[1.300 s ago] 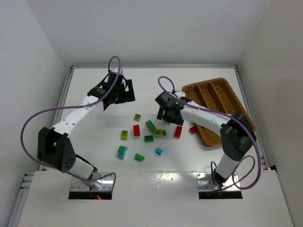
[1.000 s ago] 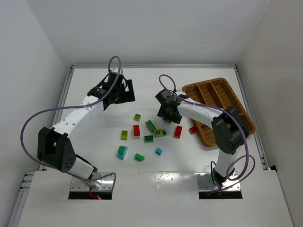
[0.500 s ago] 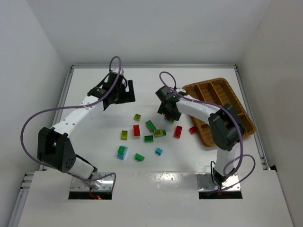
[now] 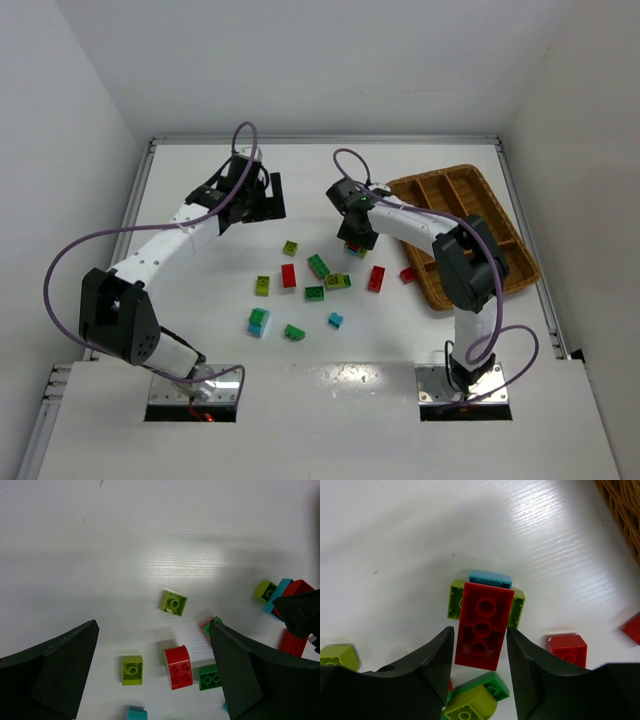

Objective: Sort the legos into containers by color

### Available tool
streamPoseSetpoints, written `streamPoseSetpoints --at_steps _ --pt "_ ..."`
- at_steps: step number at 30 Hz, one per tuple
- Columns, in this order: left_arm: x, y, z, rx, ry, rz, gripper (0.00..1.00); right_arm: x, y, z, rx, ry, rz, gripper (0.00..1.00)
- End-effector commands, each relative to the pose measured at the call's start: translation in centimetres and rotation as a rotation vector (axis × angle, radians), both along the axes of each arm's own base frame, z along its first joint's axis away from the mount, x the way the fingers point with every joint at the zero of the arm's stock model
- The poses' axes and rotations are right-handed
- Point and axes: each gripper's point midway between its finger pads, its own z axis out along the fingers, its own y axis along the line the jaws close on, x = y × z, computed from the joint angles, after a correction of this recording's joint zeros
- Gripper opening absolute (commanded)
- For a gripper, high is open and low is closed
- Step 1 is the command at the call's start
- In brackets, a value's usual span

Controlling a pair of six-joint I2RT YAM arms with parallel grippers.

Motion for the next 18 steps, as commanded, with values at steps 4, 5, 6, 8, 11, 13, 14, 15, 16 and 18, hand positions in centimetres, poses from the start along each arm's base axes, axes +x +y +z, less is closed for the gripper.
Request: streamPoseSetpoints --at_steps 4,5,6,8,11,13,14,15,16,18 --pt "-0.3 0.3 1.5 -0.014 -0.041 -0.005 0.99 0.7 -0.2 0.5 -0.012 -0.028 -0.01 0.4" --pt "-0.3 0.3 1.5 -0.014 -0.041 -0.005 0.99 0.7 -0.2 0.5 -0.012 -0.028 -0.01 0.4" --pt "-0.3 0.3 1.5 -0.014 -0.041 -0.005 0.99 1.0 -0.7 0.5 -0.019 -0.033 -0.022 0.35" --pt "-0.4 0.1 1.5 -0.02 -0.038 -0.011 0.99 0.8 -0.8 0.4 -0.024 -0.026 -0.022 0.25" --pt "-0.7 -0.7 1.5 -0.033 -0.029 -0.076 0.99 1.2 -0.8 1.7 -0.033 -0.048 0.005 0.09" --pt "-0.9 -1.8 1.3 -0.062 -0.018 -0.138 0.99 1.7 -0.2 3.2 0.001 -0.073 0.076 0.04" --pt "-1.3 -3.3 1.7 -0.118 -0.017 -0.213 0.99 1.1 -0.1 4.7 0.038 -0.104 0.118 0.04" --pt "-1.7 -4.1 1.6 -0.146 -0.012 -0.261 0.99 1.0 0.3 5.7 0.108 -0.111 0.217 0.04" --pt "-2.2 -5.1 2.2 -0.192 -0.022 -0.309 0.99 1.9 1.1 7.5 0.183 -0.188 0.255 0.04" --pt "-3.3 -7.7 3.0 -0.308 -0.03 -0.454 0.99 0.4 2.1 10.8 0.345 -0.237 0.396 0.04"
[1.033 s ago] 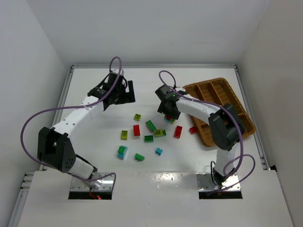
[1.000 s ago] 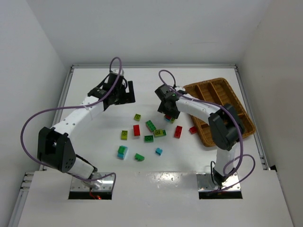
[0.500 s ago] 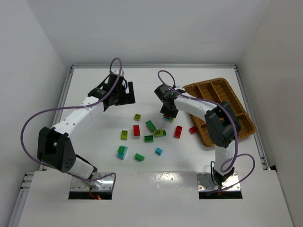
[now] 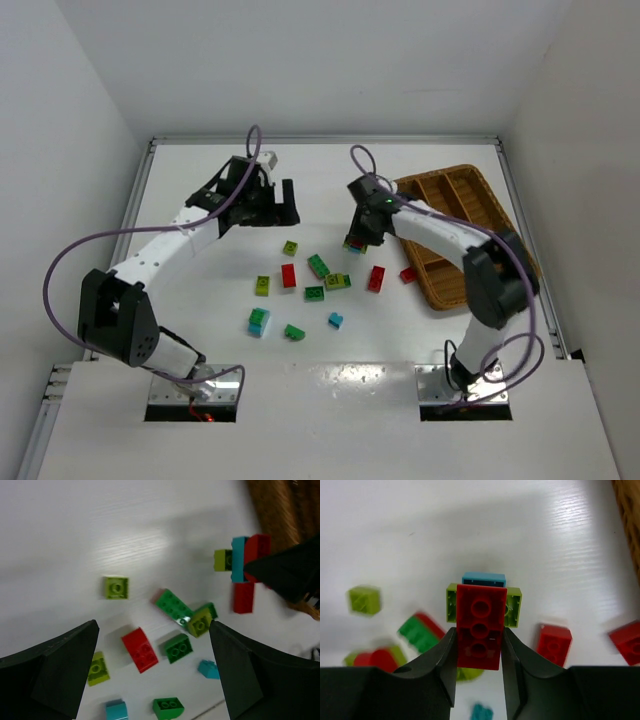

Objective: Sort the legos into containers by color

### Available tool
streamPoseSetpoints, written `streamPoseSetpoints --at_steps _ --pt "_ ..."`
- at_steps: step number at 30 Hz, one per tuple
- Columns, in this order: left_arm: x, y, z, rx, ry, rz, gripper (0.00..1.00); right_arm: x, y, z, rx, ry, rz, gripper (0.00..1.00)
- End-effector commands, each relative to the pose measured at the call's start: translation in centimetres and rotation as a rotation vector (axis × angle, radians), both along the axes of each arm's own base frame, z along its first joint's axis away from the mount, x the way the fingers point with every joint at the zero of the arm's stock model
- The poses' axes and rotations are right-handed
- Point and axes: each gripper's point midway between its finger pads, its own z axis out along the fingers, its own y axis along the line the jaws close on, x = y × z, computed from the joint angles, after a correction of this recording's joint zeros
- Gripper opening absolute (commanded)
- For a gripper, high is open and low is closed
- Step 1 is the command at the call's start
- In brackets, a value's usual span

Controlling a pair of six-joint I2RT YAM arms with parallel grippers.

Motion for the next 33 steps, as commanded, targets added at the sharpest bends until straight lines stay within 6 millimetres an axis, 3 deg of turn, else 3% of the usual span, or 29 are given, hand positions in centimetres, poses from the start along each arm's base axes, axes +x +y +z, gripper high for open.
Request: streamPoseSetpoints --at_steps 1,6,11,14,19,23,25,33 --pt "-2.1 -4.9 3.7 -0.239 -0.058 -0.274 0.99 1.1 1.6 9.2 0.268 -0.214 0.25 0.04" --pt "-3.9 -8.4 5.8 -0.485 -0.037 -0.45 0.99 -1.1 2.7 12.8 0.378 -0.259 0.456 0.04" --pt "-4.9 -10.2 6.8 -0.665 -0.002 -0.51 0.99 -2.2 3.2 13.6 0.426 -0.285 0.51 0.04" --pt "-4.8 -10.4 6.4 -0.685 0.004 -0.509 0.99 -2.5 3.5 13.7 0.443 -0.278 0.526 0.04" --pt "-3.3 -10.1 3.5 -0.628 0.053 -0.426 0.85 -2.7 3.8 13.9 0.46 -0.281 0.542 0.04" --pt "-2.5 -10.1 2.2 -0.597 0.074 -0.396 0.79 -2.9 3.9 14.3 0.469 -0.287 0.551 0.04" --pt "-2.0 -10.1 2.3 -0.591 0.072 -0.385 0.74 -3.0 4.0 14.4 0.476 -0.285 0.557 0.04" --pt "-1.4 -10.8 1.7 -0.588 0.088 -0.39 0.72 -3.2 4.4 14.6 0.486 -0.29 0.573 0.04"
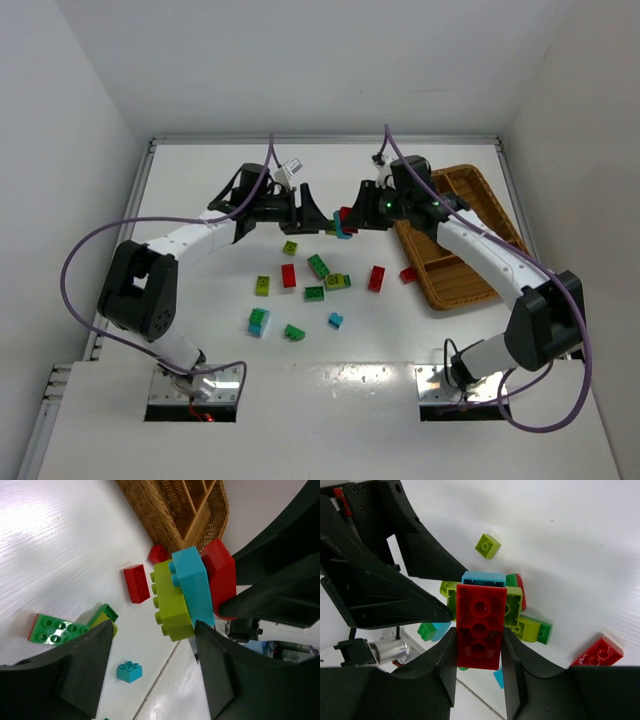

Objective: Sort the legos into containers by color

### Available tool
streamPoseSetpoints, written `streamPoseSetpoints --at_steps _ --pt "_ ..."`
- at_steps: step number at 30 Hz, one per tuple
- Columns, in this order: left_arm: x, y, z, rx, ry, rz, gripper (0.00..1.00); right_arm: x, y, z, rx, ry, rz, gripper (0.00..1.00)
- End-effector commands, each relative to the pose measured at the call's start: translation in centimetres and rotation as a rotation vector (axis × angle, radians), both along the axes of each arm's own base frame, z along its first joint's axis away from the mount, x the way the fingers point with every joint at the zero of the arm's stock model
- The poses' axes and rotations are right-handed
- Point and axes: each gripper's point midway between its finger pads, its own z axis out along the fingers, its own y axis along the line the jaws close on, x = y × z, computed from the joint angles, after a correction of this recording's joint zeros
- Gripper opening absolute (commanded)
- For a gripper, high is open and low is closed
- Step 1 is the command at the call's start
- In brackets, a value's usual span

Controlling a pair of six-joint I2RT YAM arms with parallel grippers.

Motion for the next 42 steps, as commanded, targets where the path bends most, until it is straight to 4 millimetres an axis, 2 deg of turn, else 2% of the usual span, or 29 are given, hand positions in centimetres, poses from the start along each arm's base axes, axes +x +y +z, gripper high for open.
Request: streamPoseSetpoints --at_steps 1,5,7,12,15,17,18,20,22,23,24,27,28,31,32,34,35,37,39,41,42 --pt "1.1 -0.5 1.9 -0.028 -0.065 -0.007 0.65 0.0 1.0 2.2 0.049 -0.077 0.044 0.03" --pt "1.0 -0.8 1.7 -0.047 -0.049 -0.018 0.5 0.0 1.0 2.0 0.049 -0.077 0.044 0.01" --pt "1.1 -0.8 1.5 -0.047 -0.049 -0.018 0.47 0.0 1.0 2.0 0.049 -0.077 0.044 0.01" --pt "0.8 -1.0 1.2 -0.055 -0.026 -0.033 0.32 0.0 1.2 1.8 0.069 -0.072 0.04 0.01" --pt "1.5 -0.7 0.3 -0.022 -0.021 0.005 0.25 -0.2 1.1 1.5 0.065 -0.064 0.04 0.01" --pt "1.8 -0.1 -0.8 0.027 0.002 0.047 0.15 0.2 0.5 0.9 0.034 -0.05 -0.007 0.01" --pt "2.4 0.4 -1.5 0.067 -0.001 0.092 0.15 0.2 0.5 0.9 0.034 -0.05 -0.007 0.01" --pt "2.8 1.0 -2.1 0.112 0.012 0.129 0.15 0.9 -1.1 -0.6 -0.031 -0.017 -0.093 0.01" --pt "3.5 1.8 -2.7 0.164 0.009 0.182 0.15 2.3 -3.6 -0.9 -0.113 -0.014 -0.247 0.01" --pt "3.4 2.2 -2.8 0.186 0.003 0.194 0.15 2.4 -4.9 -0.9 -0.159 0.003 -0.291 0.01" --pt "4.2 2.7 -1.9 0.203 -0.023 0.235 0.16 3.2 -6.7 -1.3 -0.217 0.003 -0.376 0.01" --pt "4.7 4.0 -1.6 0.283 -0.037 0.281 0.21 4.5 -12.0 -1.5 -0.324 0.036 -0.59 0.01" --pt "4.9 5.0 -1.7 0.339 -0.053 0.316 0.21 5.1 -14.3 -1.9 -0.347 0.071 -0.657 0.01" --pt "5.4 6.6 -1.2 0.404 -0.08 0.382 0.22 6.5 -18.0 -3.3 -0.38 0.121 -0.755 0.01" --pt "5.5 6.8 -0.6 0.412 -0.099 0.386 0.22 6.7 -18.9 -3.9 -0.399 0.134 -0.778 0.01" --pt "5.4 7.2 -0.9 0.434 -0.101 0.389 0.23 7.5 -20.2 -4.3 -0.408 0.156 -0.821 0.01" --pt "5.2 7.3 -0.6 0.434 -0.102 0.39 0.25 8.2 -21.7 -5.0 -0.434 0.177 -0.86 0.01" --pt "5.4 7.5 -0.6 0.444 -0.111 0.393 0.25 9.3 -22.8 -5.3 -0.434 0.187 -0.888 0.01" --pt "5.2 7.5 -0.8 0.449 -0.103 0.391 0.25 9.6 -25.3 -6.6 -0.486 0.228 -0.967 0.01" --pt "5.3 7.7 -0.8 0.459 -0.111 0.393 0.25 10.1 -27.0 -6.8 -0.492 0.238 -1.007 0.01" --pt "5.3 7.7 -0.9 0.464 -0.118 0.388 0.25 10.2 -28.6 -7.0 -0.48 0.249 -1.055 0.01"
